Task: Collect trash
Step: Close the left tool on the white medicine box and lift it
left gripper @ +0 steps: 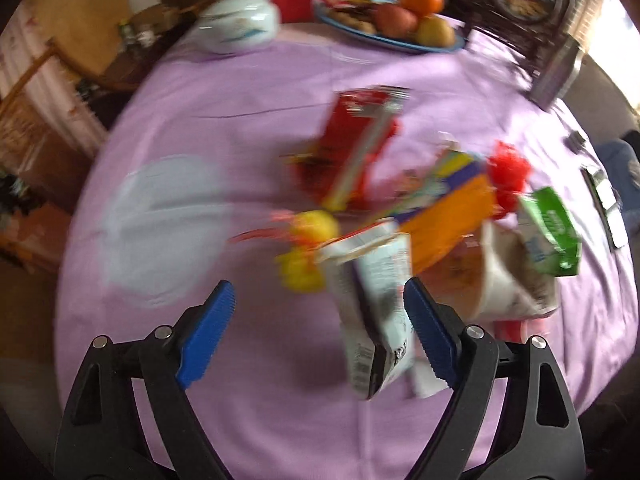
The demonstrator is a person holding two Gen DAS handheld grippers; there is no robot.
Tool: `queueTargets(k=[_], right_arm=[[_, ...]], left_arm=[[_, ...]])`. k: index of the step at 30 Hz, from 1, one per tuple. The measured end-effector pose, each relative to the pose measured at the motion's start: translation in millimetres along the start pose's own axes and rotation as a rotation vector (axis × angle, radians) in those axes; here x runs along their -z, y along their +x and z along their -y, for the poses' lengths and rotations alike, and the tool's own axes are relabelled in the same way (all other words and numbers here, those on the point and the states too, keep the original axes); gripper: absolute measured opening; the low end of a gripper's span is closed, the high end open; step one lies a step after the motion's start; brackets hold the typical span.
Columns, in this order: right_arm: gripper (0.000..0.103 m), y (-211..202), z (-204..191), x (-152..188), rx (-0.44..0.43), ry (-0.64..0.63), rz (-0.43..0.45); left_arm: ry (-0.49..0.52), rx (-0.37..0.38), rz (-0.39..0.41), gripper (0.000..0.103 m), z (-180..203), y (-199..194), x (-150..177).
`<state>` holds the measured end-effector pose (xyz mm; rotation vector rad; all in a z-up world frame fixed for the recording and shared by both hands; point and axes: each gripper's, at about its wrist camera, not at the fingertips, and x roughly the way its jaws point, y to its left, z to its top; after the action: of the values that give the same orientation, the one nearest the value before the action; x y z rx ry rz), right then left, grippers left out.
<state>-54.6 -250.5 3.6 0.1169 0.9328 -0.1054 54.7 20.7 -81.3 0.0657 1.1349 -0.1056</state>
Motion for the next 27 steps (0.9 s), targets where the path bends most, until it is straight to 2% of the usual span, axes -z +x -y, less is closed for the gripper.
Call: queueTargets(k=[3, 6, 10, 17, 24, 27], right_arm=[[0.098, 3.9, -22.2, -5.3, -0.042, -0.058, 0.003], [0.097, 3.3, -33.0, -6.8, -0.055, -0.090, 0.011], [0.098, 1.4, -27.7, -7.3, -0.037, -0.068, 0.013], [0.098, 3.6, -15.5, -3.9, -0.016, -0.015, -0.004], [0.098, -1.6, -13.4, 0.2, 0.011, -0.018, 0.001], [0.098, -0.5, -9.9, 1.5, 0.017, -0.001, -0.011]], left_arm=[[-0.046, 0.017, -0.008, 0.083, -18.1, -9.7, 6.8], [-0.060, 0.049, -0.018, 0.084, -17.2, -12.9, 11.3], [-0.071, 0.053, -0.062, 0.084, -14.5, 1.0, 15.5], [-0.117, 0.091, -0.087, 0.084, -30.3, 4.2, 18.0], [-0.045, 0.061, -0.009, 0.084, -32.5, 0.6, 2.7], [0.007, 0.108, -0.013, 0.084, -37.4, 13.6, -5.5]])
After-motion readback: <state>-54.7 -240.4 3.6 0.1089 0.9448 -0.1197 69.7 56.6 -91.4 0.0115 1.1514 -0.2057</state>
